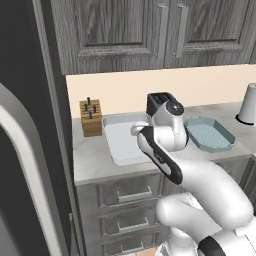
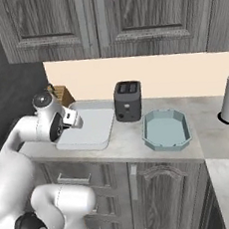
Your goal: Place one squash and one chicken drumstick in each tupperware on the nearby counter, to pack two identical lunches.
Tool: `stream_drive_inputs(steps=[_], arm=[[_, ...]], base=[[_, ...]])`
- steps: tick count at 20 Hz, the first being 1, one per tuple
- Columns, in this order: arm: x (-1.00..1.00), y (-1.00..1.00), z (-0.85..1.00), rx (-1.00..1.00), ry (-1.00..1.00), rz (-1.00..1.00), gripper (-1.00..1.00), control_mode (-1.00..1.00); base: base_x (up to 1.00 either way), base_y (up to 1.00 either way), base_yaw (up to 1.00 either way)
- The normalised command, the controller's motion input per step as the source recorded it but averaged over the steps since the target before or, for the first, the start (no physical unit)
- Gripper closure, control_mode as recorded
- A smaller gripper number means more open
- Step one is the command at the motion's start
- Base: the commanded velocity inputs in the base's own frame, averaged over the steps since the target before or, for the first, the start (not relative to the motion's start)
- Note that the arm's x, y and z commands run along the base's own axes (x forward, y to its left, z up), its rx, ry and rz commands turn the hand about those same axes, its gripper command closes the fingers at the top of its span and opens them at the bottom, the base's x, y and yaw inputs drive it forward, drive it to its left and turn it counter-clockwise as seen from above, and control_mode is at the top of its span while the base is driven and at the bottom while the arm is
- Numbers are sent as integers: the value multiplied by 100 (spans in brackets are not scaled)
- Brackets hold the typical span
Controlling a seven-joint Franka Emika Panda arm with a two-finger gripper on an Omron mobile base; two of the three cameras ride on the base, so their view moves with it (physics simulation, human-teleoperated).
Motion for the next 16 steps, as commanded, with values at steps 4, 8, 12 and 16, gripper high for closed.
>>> stream_drive_inputs(steps=[4, 8, 12, 16], arm=[[77, 0, -36, 0, 9, 0, 100, -100], [83, 0, -35, 0, 11, 0, 100, -100], [82, 0, -30, 0, 11, 0, 100, -100], [79, 0, -35, 0, 10, 0, 100, -100]], base=[[0, 0, 0], [0, 0, 0], [0, 0, 0], [0, 0, 0]])
